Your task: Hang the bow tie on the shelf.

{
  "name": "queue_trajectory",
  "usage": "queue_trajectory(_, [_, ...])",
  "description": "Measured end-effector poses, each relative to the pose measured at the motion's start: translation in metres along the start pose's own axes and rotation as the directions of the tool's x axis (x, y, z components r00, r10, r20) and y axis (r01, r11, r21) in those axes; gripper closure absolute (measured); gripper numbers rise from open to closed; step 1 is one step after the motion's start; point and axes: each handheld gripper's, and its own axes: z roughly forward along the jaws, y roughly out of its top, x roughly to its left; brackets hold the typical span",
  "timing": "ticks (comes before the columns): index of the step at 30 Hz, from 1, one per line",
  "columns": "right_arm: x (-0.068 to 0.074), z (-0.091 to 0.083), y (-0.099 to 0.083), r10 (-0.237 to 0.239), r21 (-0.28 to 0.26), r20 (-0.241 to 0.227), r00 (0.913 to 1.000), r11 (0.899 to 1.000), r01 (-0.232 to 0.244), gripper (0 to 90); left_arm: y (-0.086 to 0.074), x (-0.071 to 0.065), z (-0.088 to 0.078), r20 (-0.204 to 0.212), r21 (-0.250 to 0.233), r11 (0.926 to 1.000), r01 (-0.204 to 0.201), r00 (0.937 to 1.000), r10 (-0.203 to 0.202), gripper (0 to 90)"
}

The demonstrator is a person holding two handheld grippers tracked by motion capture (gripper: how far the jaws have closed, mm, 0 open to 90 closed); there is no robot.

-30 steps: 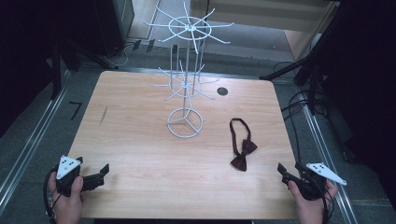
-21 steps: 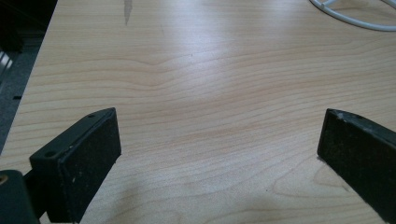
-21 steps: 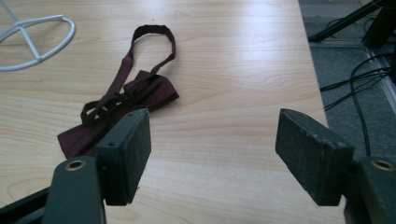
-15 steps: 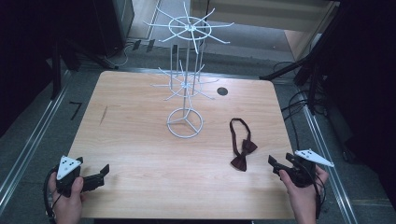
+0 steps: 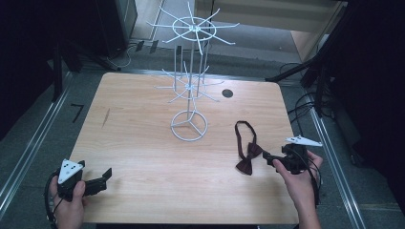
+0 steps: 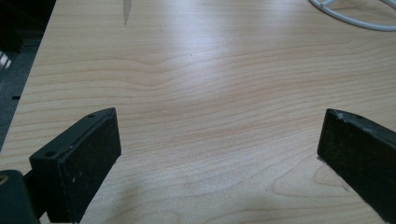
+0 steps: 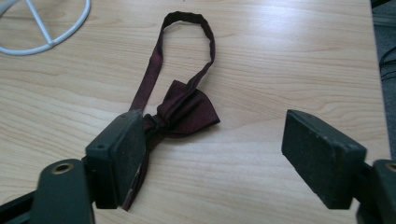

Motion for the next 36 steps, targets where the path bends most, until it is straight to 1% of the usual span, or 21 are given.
queue_trajectory(7, [0.009, 0.016, 0.017, -0.021, 0.070, 0.007, 0.9998, 0.997, 0.020, 17.1, 0.000, 0.000, 0.000, 0.000, -0.002, 1.0000, 0.001, 1.0000, -0.001, 0.1])
queue_trajectory(11, [0.014, 0.026, 0.025, -0.030, 0.110, 0.008, 0.9995, 0.994, 0.029, 15.6, 0.000, 0.000, 0.000, 0.001, -0.002, 1.0000, 0.000, 1.0000, 0.000, 0.1])
queue_trajectory(12, [0.016, 0.031, 0.030, -0.030, 0.135, 0.004, 0.9995, 0.990, 0.029, 14.6, 0.000, 0.000, 0.000, 0.001, -0.002, 1.0000, 0.001, 1.0000, -0.001, 0.1])
queue_trajectory(14, [0.017, 0.033, 0.031, -0.030, 0.141, 0.004, 0.9995, 0.990, 0.030, 14.5, 0.000, 0.000, 0.000, 0.001, -0.002, 1.0000, 0.001, 1.0000, -0.001, 0.1])
queue_trajectory(16, [0.020, 0.039, 0.035, -0.026, 0.167, -0.006, 0.9996, 0.986, 0.027, 13.2, 0.000, 0.000, 0.000, 0.001, 0.000, 1.0000, 0.000, 1.0000, 0.000, 0.1])
queue_trajectory(17, [0.023, 0.045, 0.039, -0.030, 0.198, -0.002, 0.9995, 0.980, 0.030, 13.0, 0.000, 0.000, 0.000, 0.002, -0.001, 1.0000, 0.001, 1.0000, -0.001, 0.1])
queue_trajectory(18, [0.023, 0.045, 0.039, -0.030, 0.198, -0.002, 0.9995, 0.980, 0.030, 13.0, 0.000, 0.000, 0.000, 0.002, -0.001, 1.0000, 0.001, 1.0000, -0.001, 0.1])
queue_trajectory(19, [0.026, 0.051, 0.043, -0.030, 0.226, 0.003, 0.9995, 0.974, 0.029, 11.4, 0.000, 0.000, 0.000, 0.002, 0.000, 1.0000, 0.001, 1.0000, -0.001, 0.1])
queue_trajectory(21, [0.029, 0.056, 0.047, -0.024, 0.249, 0.005, 0.9997, 0.968, 0.022, 9.3, 0.000, 0.000, 0.000, 0.003, 0.001, 1.0000, 0.002, 1.0000, -0.002, 0.2])
queue_trajectory(22, [0.029, 0.056, 0.047, -0.024, 0.249, 0.005, 0.9997, 0.968, 0.022, 9.3, 0.000, 0.000, 0.000, 0.003, 0.001, 1.0000, 0.002, 1.0000, -0.002, 0.2])
queue_trajectory(27, [0.034, 0.070, 0.055, -0.013, 0.305, 0.012, 0.9998, 0.952, 0.008, 7.5, 0.000, 0.000, 0.000, 0.005, 0.004, 1.0000, 0.002, 1.0000, -0.002, 0.1])
queue_trajectory(28, [0.035, 0.073, 0.057, -0.008, 0.318, 0.009, 0.9999, 0.948, 0.004, 7.4, 0.000, 0.000, 0.000, 0.005, 0.004, 1.0000, 0.002, 1.0000, -0.002, 0.1])
queue_trajectory(29, [0.036, 0.079, 0.059, -0.010, 0.336, 0.007, 0.9999, 0.942, 0.008, 6.3, 0.000, 0.000, 0.000, 0.005, 0.004, 1.0000, 0.002, 1.0000, -0.002, 0.1])
queue_trajectory(30, [0.036, 0.079, 0.059, -0.010, 0.336, 0.007, 0.9999, 0.942, 0.008, 6.3, 0.000, 0.000, 0.000, 0.005, 0.005, 1.0000, 0.002, 1.0000, -0.002, 0.1])
queue_trajectory(31, [0.038, 0.082, 0.061, -0.007, 0.345, 0.011, 0.9999, 0.938, 0.003, 5.6, 0.000, 0.000, 0.000, 0.006, 0.004, 1.0000, 0.002, 1.0000, -0.002, 0.1])
queue_trajectory(32, [0.039, 0.085, 0.062, -0.012, 0.361, 0.016, 0.9998, 0.933, 0.006, 4.4, 0.000, 0.000, 0.000, 0.005, 0.004, 1.0000, 0.003, 1.0000, -0.003, 0.1])
queue_trajectory(36, [0.044, 0.097, 0.067, -0.023, 0.392, 0.053, 0.9983, 0.920, 0.001, 1.9, 0.000, 0.000, 0.000, 0.006, 0.005, 1.0000, 0.002, 1.0000, -0.002, 0.1])
